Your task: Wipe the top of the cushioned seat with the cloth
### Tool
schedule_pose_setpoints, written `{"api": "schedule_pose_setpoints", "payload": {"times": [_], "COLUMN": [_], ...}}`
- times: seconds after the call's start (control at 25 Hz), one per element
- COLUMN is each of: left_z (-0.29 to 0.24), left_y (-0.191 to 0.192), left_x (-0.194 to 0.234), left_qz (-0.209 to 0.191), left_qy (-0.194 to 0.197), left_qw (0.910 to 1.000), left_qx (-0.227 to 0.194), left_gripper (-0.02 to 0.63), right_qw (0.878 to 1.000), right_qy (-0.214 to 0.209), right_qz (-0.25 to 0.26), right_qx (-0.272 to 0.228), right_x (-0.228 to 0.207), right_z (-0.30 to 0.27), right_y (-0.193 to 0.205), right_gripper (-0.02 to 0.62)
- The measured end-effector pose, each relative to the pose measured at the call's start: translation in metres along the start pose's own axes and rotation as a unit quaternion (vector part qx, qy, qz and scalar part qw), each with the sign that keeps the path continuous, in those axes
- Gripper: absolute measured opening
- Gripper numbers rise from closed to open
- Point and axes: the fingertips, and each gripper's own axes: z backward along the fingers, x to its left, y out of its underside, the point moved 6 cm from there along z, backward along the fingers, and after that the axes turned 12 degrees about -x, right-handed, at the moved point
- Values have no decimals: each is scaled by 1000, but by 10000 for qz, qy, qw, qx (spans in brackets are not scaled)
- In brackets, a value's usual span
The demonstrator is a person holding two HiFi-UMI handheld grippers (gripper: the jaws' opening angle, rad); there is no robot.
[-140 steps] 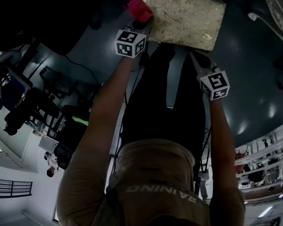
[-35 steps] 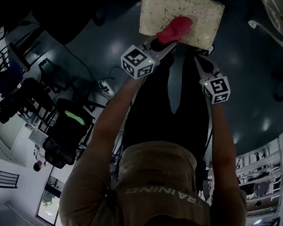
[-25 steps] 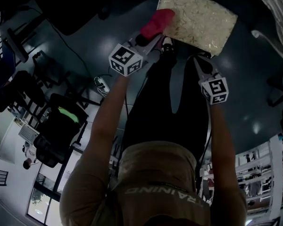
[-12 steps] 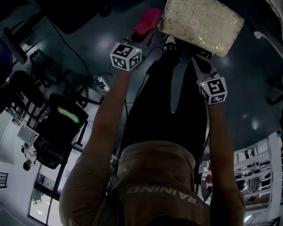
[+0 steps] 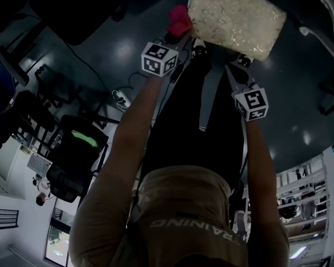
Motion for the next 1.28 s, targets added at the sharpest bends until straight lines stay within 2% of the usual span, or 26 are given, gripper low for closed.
{"api": "schedule_pose_setpoints", "payload": {"times": [0.16, 0.32, 0.68, 0.88, 1.28], "left_z": [-9, -23, -39, -49, -85], "left_y": [2, 4, 6, 9, 22], "left_x": [-12, -27, -49, -58, -96], "left_qz": [-394, -603, -658, -561, -661], "left_qy": [206, 463, 377, 121, 326], "left_qw": [9987, 9961, 9956, 9970, 9942], "left_qx": [242, 441, 543, 513, 783], "left_gripper": [41, 41, 41, 41, 41], "right_qw": [10000, 9999, 9996, 9995, 9982], "right_qy": [15, 92, 93, 114, 301], "right_qz": [-49, -127, -233, -226, -414], "right_qx": [-18, -74, -141, -185, -310], "right_x": [-5, -15, -27, -43, -71], "right_z": [8, 15, 38, 57, 86], "right_y": [4, 10, 20, 26, 47], "right_gripper": [5, 5, 5, 5, 5]}}
